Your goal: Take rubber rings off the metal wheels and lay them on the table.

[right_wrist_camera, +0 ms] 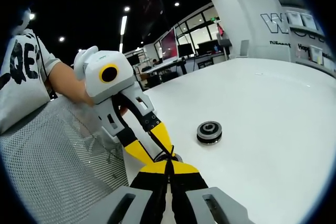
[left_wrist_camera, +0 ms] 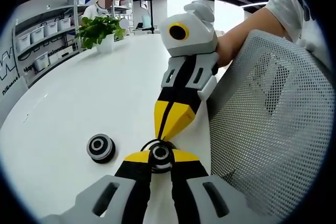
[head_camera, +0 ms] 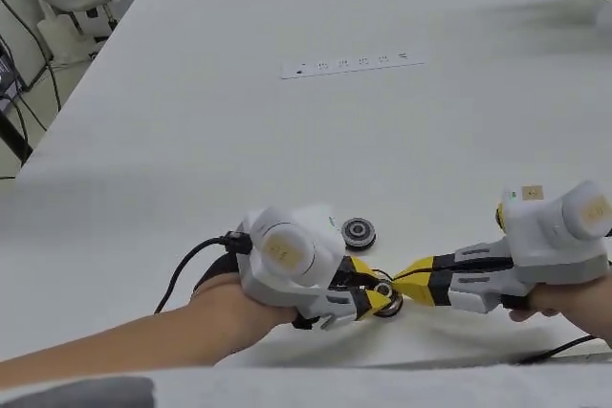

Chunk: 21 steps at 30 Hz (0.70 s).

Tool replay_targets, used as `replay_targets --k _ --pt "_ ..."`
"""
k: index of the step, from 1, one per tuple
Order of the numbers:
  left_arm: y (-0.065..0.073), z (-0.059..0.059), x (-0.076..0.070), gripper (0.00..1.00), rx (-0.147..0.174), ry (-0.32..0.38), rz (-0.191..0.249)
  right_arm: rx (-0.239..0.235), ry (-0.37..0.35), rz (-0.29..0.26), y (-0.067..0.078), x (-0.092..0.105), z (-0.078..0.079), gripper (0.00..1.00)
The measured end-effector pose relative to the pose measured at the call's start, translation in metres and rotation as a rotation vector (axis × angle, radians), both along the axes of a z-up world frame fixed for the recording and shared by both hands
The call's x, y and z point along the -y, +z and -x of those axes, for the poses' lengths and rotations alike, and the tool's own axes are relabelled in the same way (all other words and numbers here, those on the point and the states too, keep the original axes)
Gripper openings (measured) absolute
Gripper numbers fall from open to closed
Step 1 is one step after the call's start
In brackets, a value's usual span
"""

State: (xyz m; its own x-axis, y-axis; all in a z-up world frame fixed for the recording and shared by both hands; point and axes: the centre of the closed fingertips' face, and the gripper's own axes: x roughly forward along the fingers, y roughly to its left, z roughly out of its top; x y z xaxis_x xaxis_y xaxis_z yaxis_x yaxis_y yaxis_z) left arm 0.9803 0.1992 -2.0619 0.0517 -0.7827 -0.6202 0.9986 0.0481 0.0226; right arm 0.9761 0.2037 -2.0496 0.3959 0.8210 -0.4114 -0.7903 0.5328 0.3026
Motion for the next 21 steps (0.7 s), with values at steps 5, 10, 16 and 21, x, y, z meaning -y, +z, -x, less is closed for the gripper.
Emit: replay_targets --k 5,10,16,21 --pt "0.006 0.003 -0.001 0.11 -0.006 -0.009 0.009 0.006 -0.011 -0.008 0.003 0.002 -0.002 0.00" --pt "0.012 0.011 -0.003 0.15 -0.006 -0.036 0.004 0.009 -0.008 -0.008 0.005 0.002 -0.002 0.00" --pt "0.022 0.012 -0.005 0.20 -0.013 -0.038 0.020 0.018 -0.006 -0.013 0.010 0.003 -0.002 0.00" --pt "0.036 0.011 -0.011 0.23 -0.019 -0.021 0.055 0.024 -0.002 -0.020 0.016 0.002 -0.003 0.00"
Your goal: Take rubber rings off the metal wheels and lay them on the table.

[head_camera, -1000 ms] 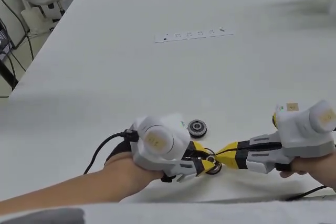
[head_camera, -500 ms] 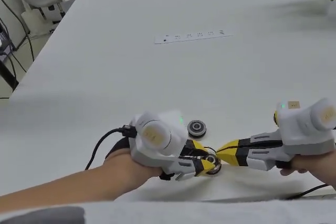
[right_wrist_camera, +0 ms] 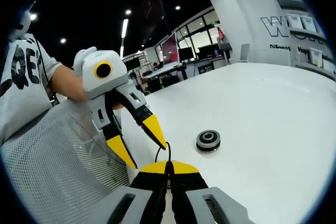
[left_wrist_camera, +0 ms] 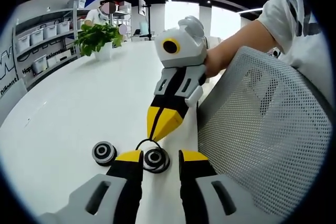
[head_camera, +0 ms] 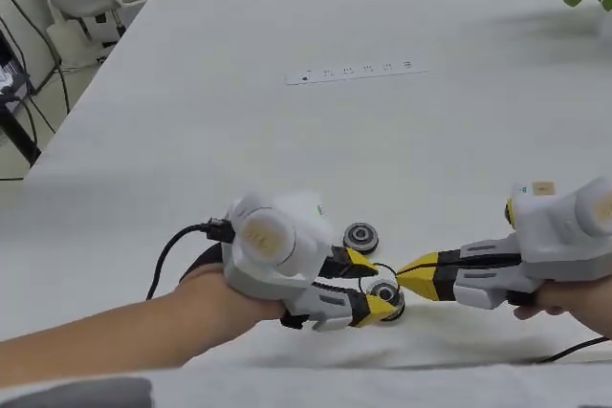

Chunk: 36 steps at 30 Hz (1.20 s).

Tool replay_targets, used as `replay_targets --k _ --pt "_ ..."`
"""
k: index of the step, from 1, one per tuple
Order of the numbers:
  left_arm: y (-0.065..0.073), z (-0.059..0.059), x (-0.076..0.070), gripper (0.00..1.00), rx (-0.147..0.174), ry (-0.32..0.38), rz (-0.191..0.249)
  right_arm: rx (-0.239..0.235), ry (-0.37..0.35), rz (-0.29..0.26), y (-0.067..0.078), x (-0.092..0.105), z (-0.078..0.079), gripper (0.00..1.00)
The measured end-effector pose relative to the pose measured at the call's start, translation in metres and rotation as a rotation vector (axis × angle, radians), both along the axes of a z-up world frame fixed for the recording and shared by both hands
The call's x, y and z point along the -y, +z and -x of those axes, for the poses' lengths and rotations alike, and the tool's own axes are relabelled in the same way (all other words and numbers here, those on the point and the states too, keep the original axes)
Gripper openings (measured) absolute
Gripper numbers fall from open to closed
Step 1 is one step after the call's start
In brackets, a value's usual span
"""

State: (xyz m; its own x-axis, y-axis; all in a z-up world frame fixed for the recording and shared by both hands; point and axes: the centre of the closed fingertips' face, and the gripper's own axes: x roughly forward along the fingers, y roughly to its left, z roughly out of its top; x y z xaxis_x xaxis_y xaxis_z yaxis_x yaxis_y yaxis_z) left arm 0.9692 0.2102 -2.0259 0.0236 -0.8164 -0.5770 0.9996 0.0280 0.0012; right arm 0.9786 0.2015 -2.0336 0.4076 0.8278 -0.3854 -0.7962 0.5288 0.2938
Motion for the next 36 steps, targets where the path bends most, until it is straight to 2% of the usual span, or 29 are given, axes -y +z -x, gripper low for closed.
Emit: replay_targets --k 3,7,11,17,22,28,36 --pt "0.004 0.000 -0.005 0.25 0.005 0.003 0.004 0.004 0.003 0.002 0.003 0.000 -0.001 0.00" --pt "0.010 -0.006 -0.014 0.29 0.028 0.014 0.008 0.007 0.006 0.002 0.007 -0.001 -0.003 0.00" --pt "0.018 -0.012 -0.022 0.32 0.023 0.041 0.028 0.011 0.008 0.004 0.011 -0.001 -0.006 0.00" --pt "0.027 -0.018 -0.032 0.38 0.033 0.062 0.045 0.018 0.013 0.008 0.016 -0.002 -0.014 0.00" --pt "0.031 -0.023 -0.040 0.44 0.043 0.076 0.050 0.023 0.018 0.010 0.020 -0.006 -0.020 0.00" --pt "0.034 -0.029 -0.050 0.49 0.037 0.108 0.070 0.027 0.029 0.020 0.022 -0.011 -0.026 0.00" --pt "0.035 -0.035 -0.066 0.54 0.038 0.145 0.075 0.028 0.054 0.042 0.021 -0.020 -0.032 0.00"
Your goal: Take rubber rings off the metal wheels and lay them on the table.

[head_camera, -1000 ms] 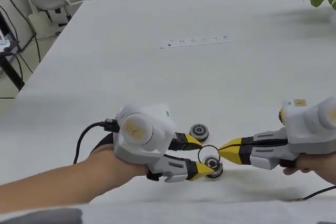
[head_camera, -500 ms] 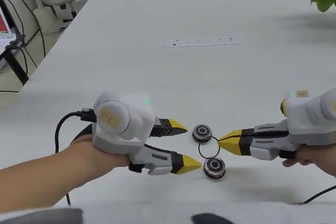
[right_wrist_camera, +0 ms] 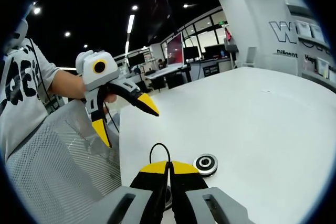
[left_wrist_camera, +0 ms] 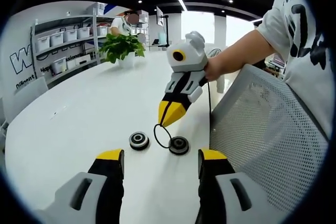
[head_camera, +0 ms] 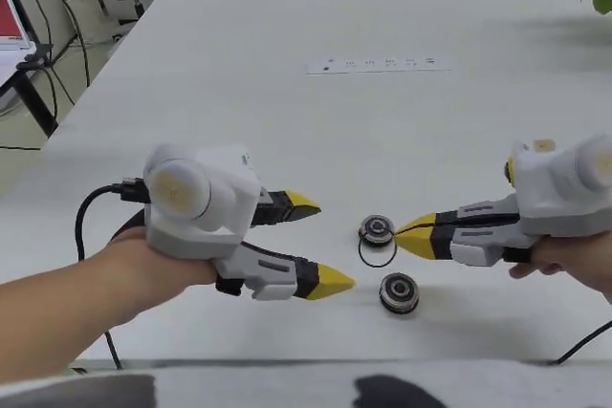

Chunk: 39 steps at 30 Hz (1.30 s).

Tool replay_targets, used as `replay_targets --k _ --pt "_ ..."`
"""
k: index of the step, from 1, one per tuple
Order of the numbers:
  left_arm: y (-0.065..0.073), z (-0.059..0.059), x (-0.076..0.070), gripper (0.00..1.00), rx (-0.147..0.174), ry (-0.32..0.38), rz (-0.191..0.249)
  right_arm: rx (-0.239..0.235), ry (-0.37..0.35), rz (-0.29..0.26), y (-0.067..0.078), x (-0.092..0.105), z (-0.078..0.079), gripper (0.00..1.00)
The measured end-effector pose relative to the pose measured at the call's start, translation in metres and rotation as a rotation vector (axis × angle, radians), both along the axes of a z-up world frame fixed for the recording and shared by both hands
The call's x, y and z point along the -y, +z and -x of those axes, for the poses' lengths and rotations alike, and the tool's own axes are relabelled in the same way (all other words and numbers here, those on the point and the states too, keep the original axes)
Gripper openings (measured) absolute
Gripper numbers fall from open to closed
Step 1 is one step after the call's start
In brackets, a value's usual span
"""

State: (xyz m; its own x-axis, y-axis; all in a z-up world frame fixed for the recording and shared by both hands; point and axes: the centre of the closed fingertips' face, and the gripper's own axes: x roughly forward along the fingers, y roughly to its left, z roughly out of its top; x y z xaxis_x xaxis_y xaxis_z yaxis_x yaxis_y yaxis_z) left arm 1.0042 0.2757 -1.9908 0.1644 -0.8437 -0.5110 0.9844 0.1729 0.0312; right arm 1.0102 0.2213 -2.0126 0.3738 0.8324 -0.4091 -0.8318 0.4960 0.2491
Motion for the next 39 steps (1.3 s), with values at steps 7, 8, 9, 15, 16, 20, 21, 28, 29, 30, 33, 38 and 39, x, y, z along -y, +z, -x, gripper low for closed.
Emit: replay_targets --k 7,8,9,15,16,20,21,28,29,30,33,38,39 --pt "-0.002 -0.002 -0.013 0.63 -0.009 0.024 -0.007 0.003 0.023 0.023 -0.002 -0.009 -0.004 0.00" --pt "-0.003 -0.001 -0.014 0.65 -0.018 0.026 -0.007 0.003 0.026 0.026 -0.002 -0.010 -0.005 0.00" --pt "-0.003 0.000 -0.015 0.67 -0.026 0.028 -0.004 0.002 0.029 0.027 -0.002 -0.012 -0.005 0.00" --pt "-0.002 0.001 -0.023 0.70 -0.022 0.041 -0.009 0.000 0.042 0.024 0.000 -0.024 -0.007 0.00" --pt "-0.002 0.000 -0.025 0.70 -0.022 0.044 -0.009 0.000 0.045 0.027 -0.001 -0.025 -0.007 0.00" --pt "-0.001 0.001 -0.030 0.71 -0.020 0.056 -0.010 -0.005 0.063 0.049 -0.005 -0.032 -0.006 0.00" --pt "-0.001 0.001 -0.031 0.71 -0.019 0.057 -0.012 -0.006 0.065 0.055 -0.006 -0.033 -0.006 0.00" --pt "-0.005 0.003 -0.044 0.74 -0.015 0.070 -0.028 -0.026 0.081 0.098 -0.016 -0.045 -0.006 0.00" --pt "-0.006 0.003 -0.045 0.75 -0.015 0.072 -0.030 -0.031 0.083 0.102 -0.018 -0.046 -0.007 0.00" --pt "-0.006 0.002 -0.046 0.75 -0.016 0.075 -0.031 -0.037 0.081 0.107 -0.020 -0.047 -0.007 0.00" --pt "-0.006 0.001 -0.050 0.76 -0.020 0.087 -0.029 -0.048 0.080 0.120 -0.025 -0.049 -0.008 0.00" --pt "-0.008 0.000 -0.054 0.76 -0.023 0.094 -0.033 -0.058 0.087 0.139 -0.033 -0.051 -0.008 0.00" --pt "-0.009 0.000 -0.055 0.76 -0.024 0.094 -0.034 -0.056 0.087 0.146 -0.034 -0.052 -0.008 0.00"
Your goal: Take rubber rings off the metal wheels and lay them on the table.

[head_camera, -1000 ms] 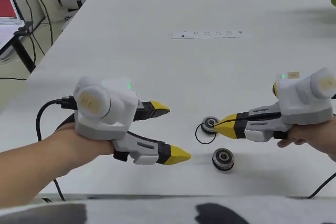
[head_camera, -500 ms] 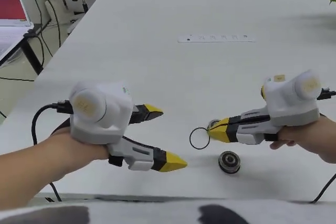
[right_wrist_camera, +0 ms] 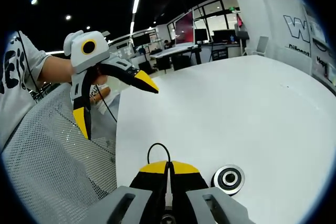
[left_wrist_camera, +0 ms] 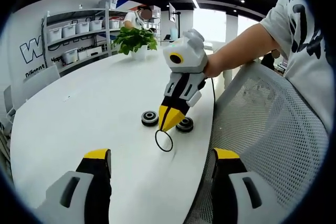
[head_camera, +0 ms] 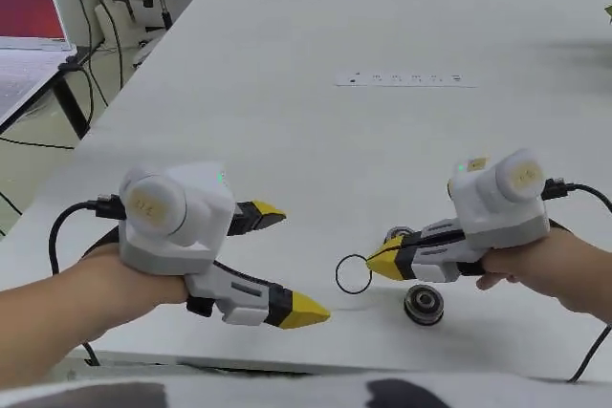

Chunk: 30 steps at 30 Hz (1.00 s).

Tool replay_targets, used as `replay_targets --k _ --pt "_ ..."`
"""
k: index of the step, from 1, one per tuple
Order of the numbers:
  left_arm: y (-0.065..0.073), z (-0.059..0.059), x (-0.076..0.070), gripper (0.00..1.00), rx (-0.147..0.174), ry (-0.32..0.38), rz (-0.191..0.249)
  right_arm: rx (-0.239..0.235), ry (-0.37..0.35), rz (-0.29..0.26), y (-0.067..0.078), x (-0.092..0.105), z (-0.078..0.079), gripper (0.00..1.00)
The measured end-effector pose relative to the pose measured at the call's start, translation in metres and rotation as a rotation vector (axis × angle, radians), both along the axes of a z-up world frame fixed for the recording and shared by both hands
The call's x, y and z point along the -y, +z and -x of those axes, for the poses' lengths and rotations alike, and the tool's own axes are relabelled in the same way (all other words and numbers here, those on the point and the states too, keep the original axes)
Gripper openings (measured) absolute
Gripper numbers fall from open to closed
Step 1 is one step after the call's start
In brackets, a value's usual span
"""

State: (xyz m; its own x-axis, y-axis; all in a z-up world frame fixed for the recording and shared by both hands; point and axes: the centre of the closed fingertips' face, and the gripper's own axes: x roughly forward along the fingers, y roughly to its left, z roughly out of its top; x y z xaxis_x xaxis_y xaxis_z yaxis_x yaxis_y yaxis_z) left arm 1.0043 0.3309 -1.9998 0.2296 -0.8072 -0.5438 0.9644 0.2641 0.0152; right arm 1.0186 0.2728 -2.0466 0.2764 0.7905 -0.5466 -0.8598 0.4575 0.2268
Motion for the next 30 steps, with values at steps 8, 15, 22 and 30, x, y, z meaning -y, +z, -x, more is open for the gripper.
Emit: replay_targets --k 8,15,22,30 --pt "-0.002 -0.005 -0.003 0.76 -0.004 0.009 -0.003 -0.006 -0.009 0.042 -0.009 0.004 -0.003 0.02" --pt "-0.001 -0.007 -0.001 0.76 -0.004 0.010 -0.006 0.003 0.008 0.058 -0.010 0.007 0.000 0.09" --pt "-0.001 -0.006 0.004 0.74 -0.011 -0.005 -0.009 0.013 0.001 0.050 -0.005 0.017 0.000 0.14" --pt "0.003 -0.006 0.015 0.73 -0.006 -0.025 -0.007 0.029 -0.021 0.023 0.003 0.038 0.004 0.17"
